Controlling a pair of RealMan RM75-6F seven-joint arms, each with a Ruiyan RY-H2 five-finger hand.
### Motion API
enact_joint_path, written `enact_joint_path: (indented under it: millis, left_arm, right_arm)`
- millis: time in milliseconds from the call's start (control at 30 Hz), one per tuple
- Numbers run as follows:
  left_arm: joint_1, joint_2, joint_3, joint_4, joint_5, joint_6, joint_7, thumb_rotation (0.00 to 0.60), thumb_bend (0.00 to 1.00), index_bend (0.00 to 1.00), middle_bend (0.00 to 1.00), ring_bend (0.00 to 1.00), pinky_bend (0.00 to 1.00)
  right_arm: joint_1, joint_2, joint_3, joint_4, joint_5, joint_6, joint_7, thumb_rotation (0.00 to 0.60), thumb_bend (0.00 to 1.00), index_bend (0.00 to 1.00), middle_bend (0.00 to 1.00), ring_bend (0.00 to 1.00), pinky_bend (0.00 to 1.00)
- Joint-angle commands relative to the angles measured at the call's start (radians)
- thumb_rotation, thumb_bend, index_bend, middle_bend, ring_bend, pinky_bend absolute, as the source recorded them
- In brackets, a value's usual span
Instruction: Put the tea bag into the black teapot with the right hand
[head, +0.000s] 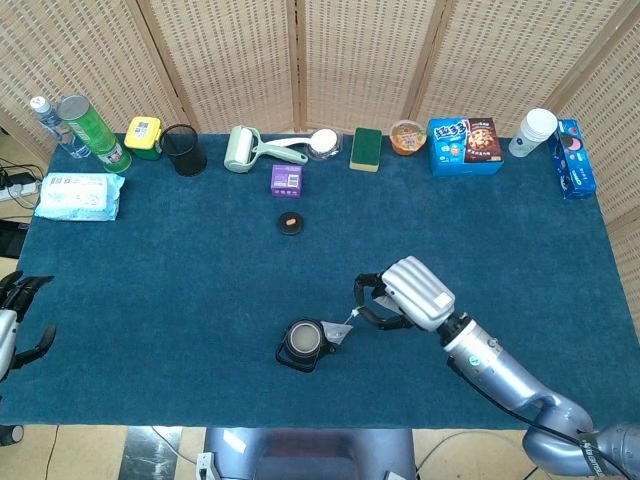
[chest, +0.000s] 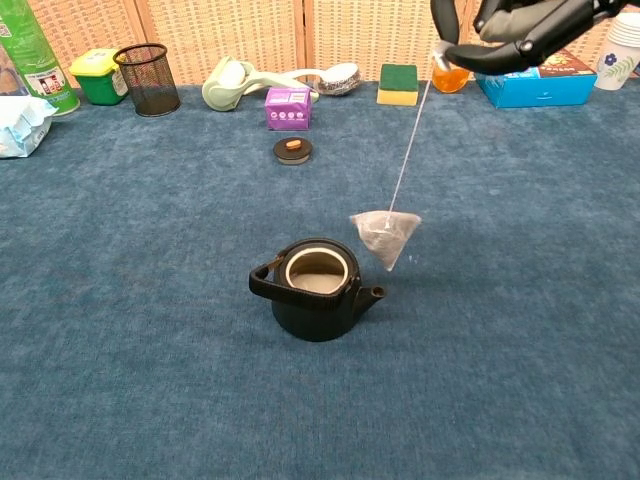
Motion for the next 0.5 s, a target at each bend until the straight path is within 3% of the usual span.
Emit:
enact_joint_path:
  millis: [33,500]
  left_arm:
    - [0.004,0.002,0.000,0.001,0.004,0.005,-0.007,0.600,0.45,0.16,0.19,0.08,0.14]
    - [0.017,-0.002,0.005,0.022,0.019,0.014,-0.035,0.600,0.45,0.16,0.19,0.08,0.14]
  right_arm:
    - [0.002,0.014,0.004,-0.022,-0.006,0.003,0.017,0.600,0.53,0.67,1.00,1.00,1.00]
    - [0.013,0.033,0.019,-0.093,0.020,-0.004,-0.004,0.600,0.53,0.68,1.00,1.00,1.00]
